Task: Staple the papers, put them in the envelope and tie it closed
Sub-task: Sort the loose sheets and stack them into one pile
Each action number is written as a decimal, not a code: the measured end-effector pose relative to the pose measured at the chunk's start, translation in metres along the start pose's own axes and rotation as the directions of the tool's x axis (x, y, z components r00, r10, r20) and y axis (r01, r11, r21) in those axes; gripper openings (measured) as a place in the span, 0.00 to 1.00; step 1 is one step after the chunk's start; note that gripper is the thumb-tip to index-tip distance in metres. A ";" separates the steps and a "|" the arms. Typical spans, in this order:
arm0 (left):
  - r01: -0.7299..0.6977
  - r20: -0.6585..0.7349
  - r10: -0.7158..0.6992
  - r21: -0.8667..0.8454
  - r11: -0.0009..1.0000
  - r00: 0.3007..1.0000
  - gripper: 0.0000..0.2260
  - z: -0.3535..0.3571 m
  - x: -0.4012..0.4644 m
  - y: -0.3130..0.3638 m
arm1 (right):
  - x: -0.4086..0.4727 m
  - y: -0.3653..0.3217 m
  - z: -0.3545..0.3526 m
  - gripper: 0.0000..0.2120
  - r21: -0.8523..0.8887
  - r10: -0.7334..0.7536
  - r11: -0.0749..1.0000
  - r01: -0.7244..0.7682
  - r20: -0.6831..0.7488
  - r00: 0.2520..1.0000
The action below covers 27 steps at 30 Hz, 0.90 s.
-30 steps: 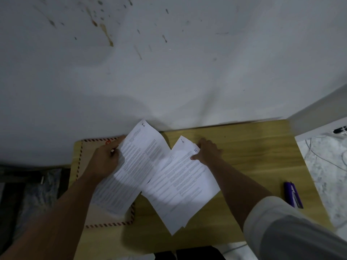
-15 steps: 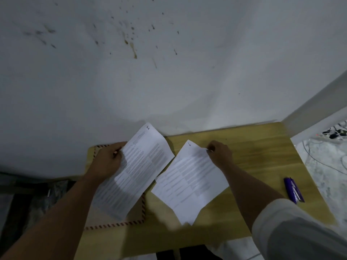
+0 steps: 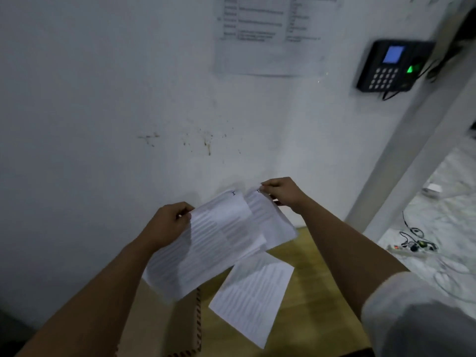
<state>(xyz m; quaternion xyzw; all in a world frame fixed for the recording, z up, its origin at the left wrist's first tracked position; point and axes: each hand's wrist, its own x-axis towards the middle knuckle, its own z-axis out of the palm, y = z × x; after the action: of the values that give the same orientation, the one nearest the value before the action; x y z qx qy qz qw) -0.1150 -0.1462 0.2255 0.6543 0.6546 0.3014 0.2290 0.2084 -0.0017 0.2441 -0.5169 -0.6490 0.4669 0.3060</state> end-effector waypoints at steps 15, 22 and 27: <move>-0.108 -0.278 0.105 0.005 0.994 0.955 0.03 -0.042 -0.003 0.051 | -0.053 -0.122 0.012 0.11 0.200 -0.082 0.979 0.042 0.196 0.977; -0.096 -0.224 0.097 0.017 0.995 0.970 0.07 -0.056 -0.009 0.063 | -0.063 -0.141 0.011 0.13 0.242 -0.137 0.966 0.086 0.203 0.970; -0.101 -0.257 0.094 -0.012 0.995 0.962 0.06 -0.055 -0.008 0.070 | -0.069 -0.143 0.013 0.17 0.258 -0.161 0.959 0.120 0.142 0.977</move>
<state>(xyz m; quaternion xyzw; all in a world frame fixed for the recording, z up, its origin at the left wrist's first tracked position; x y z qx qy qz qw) -0.1021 -0.1625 0.3126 0.6384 0.6419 0.4025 0.1356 0.1612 -0.0754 0.3767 -0.3874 -0.6434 0.5617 0.3472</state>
